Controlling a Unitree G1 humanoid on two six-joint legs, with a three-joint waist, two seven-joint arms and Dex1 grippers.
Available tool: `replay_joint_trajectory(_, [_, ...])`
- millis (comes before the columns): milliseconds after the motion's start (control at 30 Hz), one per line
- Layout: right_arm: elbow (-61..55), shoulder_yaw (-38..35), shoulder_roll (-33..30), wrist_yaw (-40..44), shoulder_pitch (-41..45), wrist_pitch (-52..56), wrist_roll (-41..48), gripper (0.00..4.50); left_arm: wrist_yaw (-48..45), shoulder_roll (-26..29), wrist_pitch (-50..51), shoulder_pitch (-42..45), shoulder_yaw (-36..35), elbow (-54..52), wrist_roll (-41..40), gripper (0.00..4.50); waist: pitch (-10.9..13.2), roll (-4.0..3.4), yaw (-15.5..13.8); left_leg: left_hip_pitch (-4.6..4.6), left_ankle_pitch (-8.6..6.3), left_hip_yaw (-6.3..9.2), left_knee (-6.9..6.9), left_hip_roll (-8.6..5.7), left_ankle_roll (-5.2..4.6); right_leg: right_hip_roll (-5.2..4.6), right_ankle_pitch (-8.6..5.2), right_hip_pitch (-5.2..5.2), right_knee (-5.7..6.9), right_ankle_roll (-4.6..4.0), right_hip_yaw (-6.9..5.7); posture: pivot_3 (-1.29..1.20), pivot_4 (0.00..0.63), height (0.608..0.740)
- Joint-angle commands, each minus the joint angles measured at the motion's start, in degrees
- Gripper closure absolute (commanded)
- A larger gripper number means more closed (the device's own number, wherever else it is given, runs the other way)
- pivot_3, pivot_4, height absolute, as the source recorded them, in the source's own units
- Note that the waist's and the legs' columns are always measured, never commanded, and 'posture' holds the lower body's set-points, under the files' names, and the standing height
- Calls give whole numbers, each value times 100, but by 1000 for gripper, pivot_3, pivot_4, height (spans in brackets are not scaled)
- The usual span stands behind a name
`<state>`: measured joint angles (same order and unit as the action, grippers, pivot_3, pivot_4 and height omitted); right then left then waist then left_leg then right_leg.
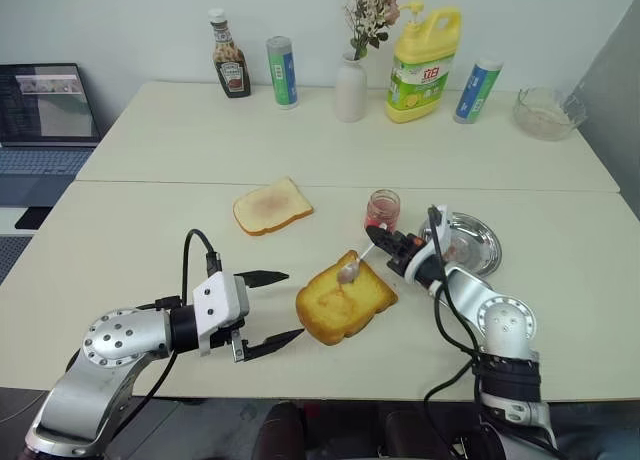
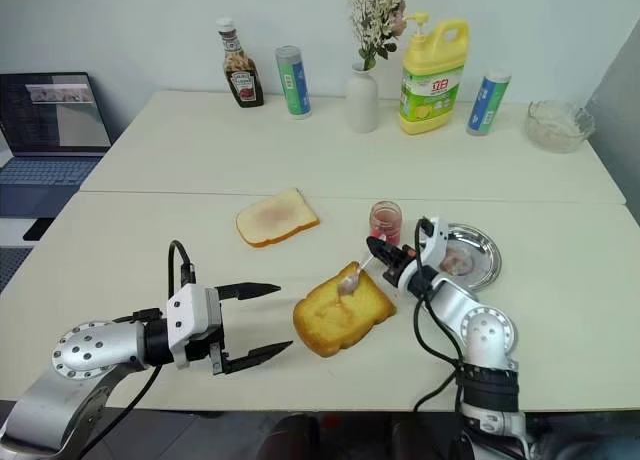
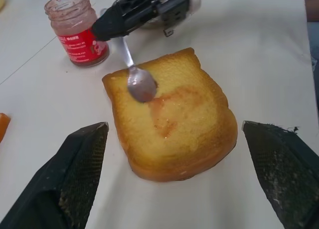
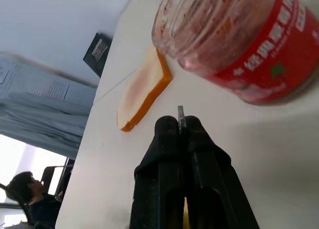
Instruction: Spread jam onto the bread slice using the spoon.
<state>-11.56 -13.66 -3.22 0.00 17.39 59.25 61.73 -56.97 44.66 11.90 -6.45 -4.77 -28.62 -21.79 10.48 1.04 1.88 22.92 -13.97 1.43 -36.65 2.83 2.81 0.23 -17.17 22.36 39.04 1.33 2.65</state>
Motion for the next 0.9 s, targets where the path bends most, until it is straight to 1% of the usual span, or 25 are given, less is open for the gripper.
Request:
replay_joint_trajectory(33, [-347, -126, -223, -148, -176, 420, 486, 4483, 9, -21, -130, 30, -29, -61, -19, 0, 0, 0, 2, -1, 0, -1, 0, 0, 0, 0, 0, -1, 0, 0, 1, 0, 150, 740])
replay_joint_trajectory(133, [-422, -169, -343, -240, -241, 554, 783, 4483, 6, -22, -134, 45, -22, -54, -21, 0, 0, 0, 5, -2, 0, 0, 0, 0, 0, 3, -1, 0, 0, 1, 1, 0, 150, 740])
replay_joint_trajectory(233, [-416, -234, -291, -469, -187, 452, 1036, 4483, 1, -17, -141, 63, -32, -30, -19, 0, 0, 0, 6, -1, 0, -1, 0, 1, 0, 4, -1, 0, 0, 1, 1, 0, 150, 740])
replay_joint_trajectory(367, [-166, -254, -39, -771, 145, 107, 1055, 4483, 4, 0, -143, 57, -66, -2, -5, 0, 0, 0, 9, -1, 0, -1, -1, 1, 0, 5, 0, 1, 1, 1, 2, 0, 150, 740])
replay_joint_trajectory(433, [-90, -111, 119, -815, 307, -11, 942, 4483, -3, 17, -174, 18, -110, 53, 19, 0, 0, 0, 11, -1, 0, -2, -1, 2, 0, 6, -1, 2, 1, 1, 2, 0, 150, 740])
replay_joint_trajectory(533, [151, 214, 290, -672, 521, -189, 573, 4483, -14, 46, -262, -48, -172, 139, 72, 0, 0, 0, 23, -1, 0, -1, 0, 4, 0, 8, -1, 3, 1, 1, 2, 0, 150, 740])
replay_joint_trajectory(667, [513, 375, 337, -415, 711, -305, 321, 4483, 0, 65, -288, -68, -183, 148, 70, 0, 0, -1, 21, 2, 0, -1, 1, 5, 0, 8, 0, 5, 0, 0, 1, 0, 150, 740])
replay_joint_trajectory(767, [532, 476, 253, -272, 673, -145, 282, 4483, 29, 63, -275, -76, -169, 111, 68, 0, 0, 0, -3, 3, 0, -2, 1, 2, 0, 4, 0, 4, -2, 0, 0, 0, 150, 740])
replay_joint_trajectory(900, [283, 352, -100, -154, 377, 197, 483, 4483, 69, 59, -243, -62, -157, 58, 59, 0, 0, 0, -6, 3, 0, -1, 0, 2, 0, 3, 0, 3, -2, 0, 0, 0, 150, 740])
